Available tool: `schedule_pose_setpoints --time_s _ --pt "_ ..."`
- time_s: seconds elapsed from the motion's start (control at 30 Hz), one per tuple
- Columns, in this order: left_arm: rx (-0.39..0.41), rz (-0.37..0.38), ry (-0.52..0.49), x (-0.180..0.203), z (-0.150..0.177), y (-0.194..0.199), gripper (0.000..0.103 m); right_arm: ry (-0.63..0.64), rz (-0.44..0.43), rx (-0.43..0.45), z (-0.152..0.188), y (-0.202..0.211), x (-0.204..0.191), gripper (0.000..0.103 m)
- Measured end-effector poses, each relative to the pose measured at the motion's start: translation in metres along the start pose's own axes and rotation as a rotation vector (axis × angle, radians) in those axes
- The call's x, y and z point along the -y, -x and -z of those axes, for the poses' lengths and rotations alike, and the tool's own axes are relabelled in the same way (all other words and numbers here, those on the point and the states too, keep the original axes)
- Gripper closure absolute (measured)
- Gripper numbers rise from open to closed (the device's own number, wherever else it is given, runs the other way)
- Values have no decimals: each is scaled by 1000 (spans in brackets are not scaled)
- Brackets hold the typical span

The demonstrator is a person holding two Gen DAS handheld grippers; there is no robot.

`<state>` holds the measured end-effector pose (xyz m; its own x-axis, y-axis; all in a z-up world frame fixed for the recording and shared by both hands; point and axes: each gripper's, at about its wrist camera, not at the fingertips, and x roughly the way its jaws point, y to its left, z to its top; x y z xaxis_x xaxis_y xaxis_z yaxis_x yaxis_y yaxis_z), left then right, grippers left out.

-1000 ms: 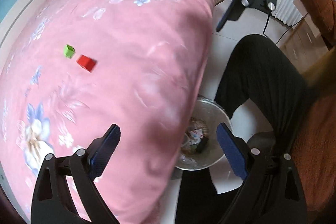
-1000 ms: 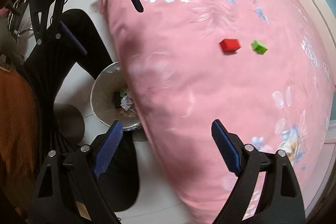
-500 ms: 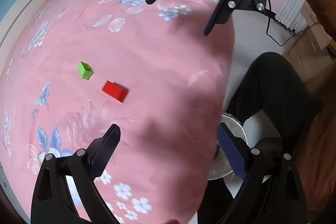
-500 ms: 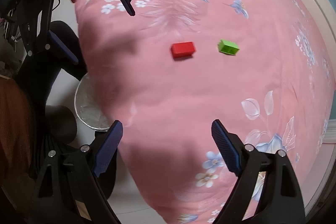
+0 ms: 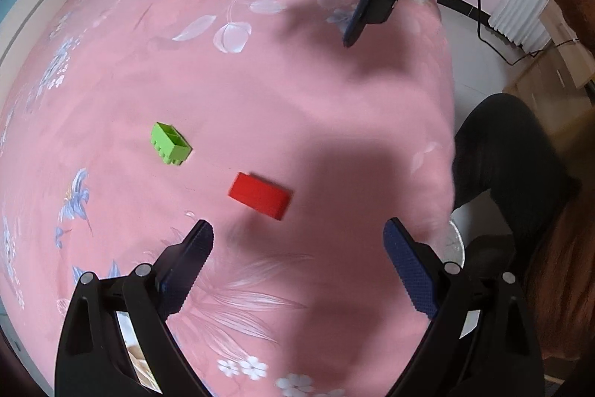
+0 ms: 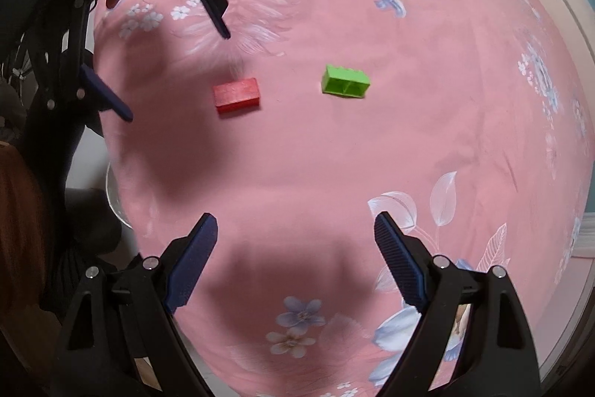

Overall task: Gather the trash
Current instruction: 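Move both tools back over the bed toward the red block and green lego brick, then close the left tool on the red block while the right tool grasps the green lego brick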

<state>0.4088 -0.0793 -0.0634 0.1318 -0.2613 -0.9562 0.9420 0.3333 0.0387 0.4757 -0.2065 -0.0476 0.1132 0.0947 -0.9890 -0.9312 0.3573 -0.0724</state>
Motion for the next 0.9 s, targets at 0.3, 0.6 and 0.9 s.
schedule_pose_setpoints --time_s 0.3,0.6,0.9 --pt "-19 64 -53 -17 -2 -16 9 30 -53 -4 -16 -18 20 18" --pt "-9 75 -46 -29 -7 -30 9 62 -77 -1 -47 -42 37 18" --pt "4 90 -72 -35 -12 -39 9 76 -119 15 -79 -66 54 18"
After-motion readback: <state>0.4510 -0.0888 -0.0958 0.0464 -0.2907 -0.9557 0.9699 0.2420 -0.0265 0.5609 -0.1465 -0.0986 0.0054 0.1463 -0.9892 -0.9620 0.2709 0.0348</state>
